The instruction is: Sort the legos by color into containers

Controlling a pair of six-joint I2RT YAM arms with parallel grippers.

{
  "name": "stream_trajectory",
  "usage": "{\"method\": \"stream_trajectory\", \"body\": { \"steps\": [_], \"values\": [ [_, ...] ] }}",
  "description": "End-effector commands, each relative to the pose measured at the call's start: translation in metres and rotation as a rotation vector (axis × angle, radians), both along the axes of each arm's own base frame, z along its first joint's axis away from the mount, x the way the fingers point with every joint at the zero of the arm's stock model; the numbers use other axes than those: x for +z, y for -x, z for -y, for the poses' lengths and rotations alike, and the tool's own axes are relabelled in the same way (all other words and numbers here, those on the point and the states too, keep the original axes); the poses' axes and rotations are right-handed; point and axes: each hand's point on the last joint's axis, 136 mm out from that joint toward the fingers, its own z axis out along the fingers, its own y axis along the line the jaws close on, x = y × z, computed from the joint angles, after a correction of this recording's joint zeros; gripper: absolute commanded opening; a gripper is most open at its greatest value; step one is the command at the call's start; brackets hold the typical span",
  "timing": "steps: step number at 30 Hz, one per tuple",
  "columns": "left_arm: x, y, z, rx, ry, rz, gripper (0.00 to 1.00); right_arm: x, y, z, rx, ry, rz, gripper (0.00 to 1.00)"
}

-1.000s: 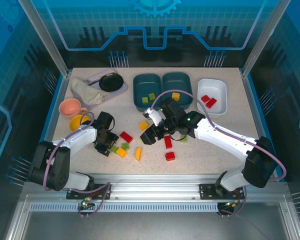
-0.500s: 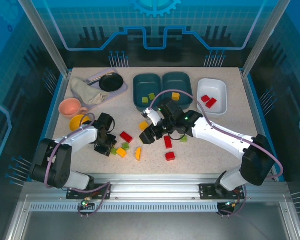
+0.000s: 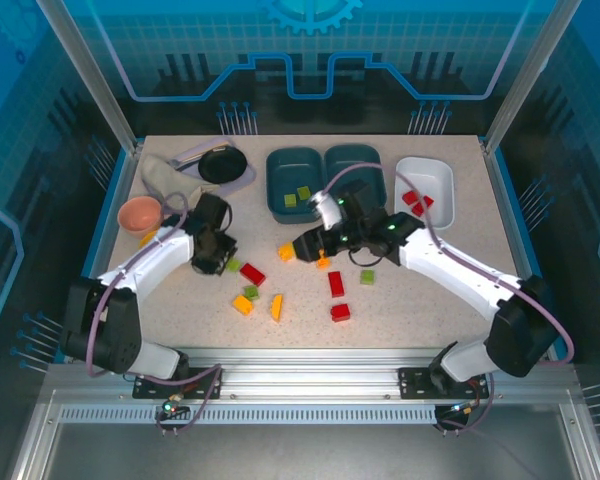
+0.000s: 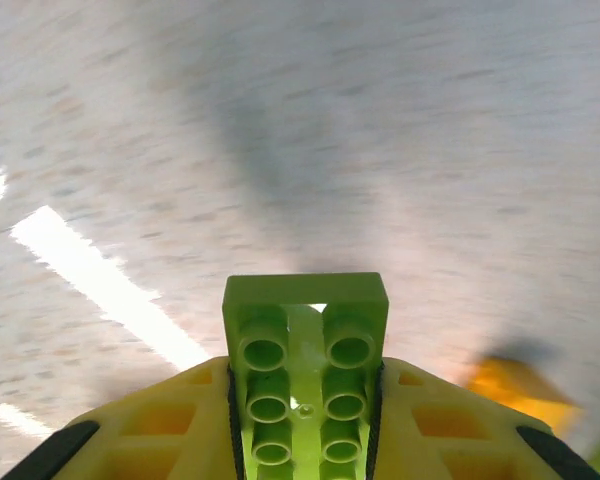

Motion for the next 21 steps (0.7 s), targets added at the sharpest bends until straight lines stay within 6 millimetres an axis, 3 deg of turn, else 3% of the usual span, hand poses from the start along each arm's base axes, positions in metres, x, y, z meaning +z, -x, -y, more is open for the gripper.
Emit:
{"method": "stream_trajectory", "body": {
  "steps": [1,5,10,17,21],
  "values": [
    [0.023,-0.033,0.013,-0.148,-0.079,0.050,0.29,0.024,-0.043,0.034,-0.241,-0.096,0.031,0.70],
    [0.046,-0.081,0.043,-0.283,-0.123,0.114,0.29,0.020,-0.078,0.065,-0.420,-0.093,0.000,0.70],
    [0.054,-0.145,0.081,-0.403,-0.140,0.175,0.29,0.014,-0.110,0.093,-0.577,-0.099,-0.065,0.70],
    [0.035,-0.222,0.115,-0.473,-0.145,0.252,0.29,0.012,-0.131,0.093,-0.581,-0.169,-0.117,0.70],
    [0.020,-0.253,0.124,-0.501,-0.166,0.284,0.30,0.010,-0.139,0.093,-0.588,-0.215,-0.142,0.70]
  ]
}}
